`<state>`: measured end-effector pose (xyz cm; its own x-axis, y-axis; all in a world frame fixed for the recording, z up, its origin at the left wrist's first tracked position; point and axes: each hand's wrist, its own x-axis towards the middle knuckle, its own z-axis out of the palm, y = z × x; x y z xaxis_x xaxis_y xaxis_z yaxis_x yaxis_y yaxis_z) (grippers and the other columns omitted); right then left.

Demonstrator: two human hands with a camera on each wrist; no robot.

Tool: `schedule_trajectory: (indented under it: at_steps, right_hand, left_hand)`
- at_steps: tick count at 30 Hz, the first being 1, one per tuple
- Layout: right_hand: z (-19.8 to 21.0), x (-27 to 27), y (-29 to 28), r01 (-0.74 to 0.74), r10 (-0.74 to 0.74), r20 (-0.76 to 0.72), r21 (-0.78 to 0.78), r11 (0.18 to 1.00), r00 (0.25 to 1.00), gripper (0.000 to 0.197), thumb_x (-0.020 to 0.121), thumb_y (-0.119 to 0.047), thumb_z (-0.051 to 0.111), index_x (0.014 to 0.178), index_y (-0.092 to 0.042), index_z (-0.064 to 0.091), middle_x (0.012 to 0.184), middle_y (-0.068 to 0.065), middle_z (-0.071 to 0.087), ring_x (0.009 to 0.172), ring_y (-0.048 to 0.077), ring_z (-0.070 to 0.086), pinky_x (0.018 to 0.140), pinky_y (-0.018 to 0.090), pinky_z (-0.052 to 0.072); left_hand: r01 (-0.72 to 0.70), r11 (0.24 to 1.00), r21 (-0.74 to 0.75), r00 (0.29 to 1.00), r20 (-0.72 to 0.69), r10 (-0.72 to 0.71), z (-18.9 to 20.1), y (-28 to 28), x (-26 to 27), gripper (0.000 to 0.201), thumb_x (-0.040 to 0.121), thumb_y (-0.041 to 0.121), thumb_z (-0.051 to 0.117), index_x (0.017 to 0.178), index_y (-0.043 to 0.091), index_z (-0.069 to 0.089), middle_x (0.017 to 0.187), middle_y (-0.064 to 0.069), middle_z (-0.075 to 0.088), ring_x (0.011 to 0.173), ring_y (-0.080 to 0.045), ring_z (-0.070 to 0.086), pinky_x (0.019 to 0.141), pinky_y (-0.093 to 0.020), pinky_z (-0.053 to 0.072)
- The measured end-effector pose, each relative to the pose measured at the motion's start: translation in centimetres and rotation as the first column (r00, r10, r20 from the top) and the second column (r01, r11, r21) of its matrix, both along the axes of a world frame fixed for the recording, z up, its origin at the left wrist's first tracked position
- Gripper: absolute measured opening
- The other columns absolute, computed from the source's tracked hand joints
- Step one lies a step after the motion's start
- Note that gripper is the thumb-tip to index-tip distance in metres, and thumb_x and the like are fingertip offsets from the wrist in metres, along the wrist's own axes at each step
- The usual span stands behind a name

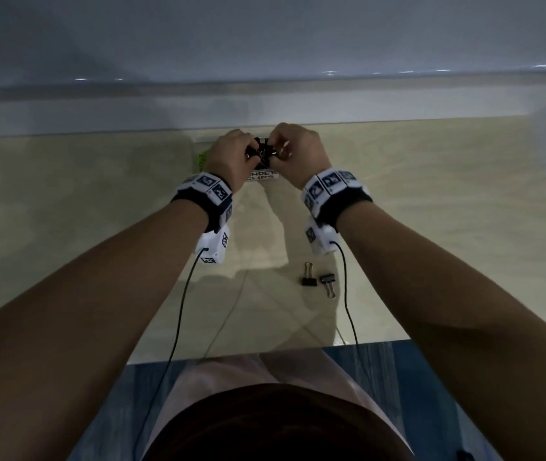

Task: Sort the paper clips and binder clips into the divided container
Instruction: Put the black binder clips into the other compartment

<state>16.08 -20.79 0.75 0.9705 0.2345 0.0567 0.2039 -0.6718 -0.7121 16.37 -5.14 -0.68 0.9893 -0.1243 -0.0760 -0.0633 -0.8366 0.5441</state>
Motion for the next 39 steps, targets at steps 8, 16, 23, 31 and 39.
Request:
schedule_trajectory:
  at_steps: [8, 16, 23, 31, 39]
  right_hand:
    - [-0.5, -0.4, -3.6, -0.154, 0.157, 0.009, -0.159, 0.975, 0.988, 0.027, 0.073, 0.004, 0.059, 0.096, -0.009, 0.067, 0.097, 0.011, 0.064, 0.078, 0.021, 0.061, 0.069, 0.028, 0.050]
    - [-3.2, -9.4, -11.4, -0.386, 0.269, -0.323, -0.388, 0.837, 0.907, 0.031, 0.075, -0.005, 0.064, 0.101, -0.022, 0.068, 0.116, -0.001, 0.060, 0.102, 0.022, 0.052, 0.085, 0.032, 0.047]
    - [-5.0, -12.3, -11.3, -0.129, 0.071, -0.213, -0.270, 0.954, 0.974, 0.014, 0.077, -0.002, 0.061, 0.086, -0.007, 0.071, 0.094, 0.013, 0.063, 0.084, 0.034, 0.059, 0.073, 0.044, 0.053]
    - [-4.9, -18.7, -10.7, 0.005, -0.034, -0.178, -0.161, 0.987, 0.984, 0.012, 0.078, -0.013, 0.070, 0.089, -0.009, 0.066, 0.084, 0.009, 0.057, 0.066, 0.027, 0.058, 0.059, 0.033, 0.050]
    - [-5.1, -21.2, -8.8, -0.034, -0.003, -0.113, -0.331, 0.943, 0.994, 0.039, 0.070, 0.000, 0.068, 0.105, -0.014, 0.062, 0.087, 0.014, 0.058, 0.072, 0.035, 0.055, 0.047, 0.039, 0.051]
  left_hand:
    - [0.054, 0.980, -0.194, 0.985, 0.171, -0.020, 0.1, 0.4, -4.0, 0.034, 0.074, 0.009, 0.073, 0.107, 0.006, 0.063, 0.110, -0.014, 0.058, 0.097, -0.026, 0.058, 0.085, -0.035, 0.052]
    - [0.732, 0.681, -0.027, 0.670, -0.155, -0.726, -4.6, -6.2, -15.3, 0.044, 0.081, 0.031, 0.065, 0.118, 0.007, 0.061, 0.123, -0.016, 0.056, 0.110, -0.036, 0.049, 0.092, -0.045, 0.047]
    - [0.706, 0.708, 0.005, 0.708, -0.048, -0.705, -5.4, -6.6, -16.0, 0.019, 0.080, 0.019, 0.067, 0.092, 0.005, 0.068, 0.097, -0.008, 0.064, 0.091, -0.034, 0.053, 0.079, -0.043, 0.050]
    - [0.377, 0.914, -0.149, 0.926, 0.066, -0.372, -2.3, -4.1, -12.7, 0.005, 0.081, 0.012, 0.064, 0.083, 0.008, 0.064, 0.087, -0.005, 0.062, 0.084, -0.022, 0.054, 0.076, -0.026, 0.043]
    - [0.091, 0.983, -0.161, 0.960, 0.278, -0.043, 0.9, -0.9, -3.2, 0.008, 0.080, 0.011, 0.064, 0.081, 0.003, 0.062, 0.088, -0.013, 0.060, 0.082, -0.026, 0.056, 0.071, -0.038, 0.052]
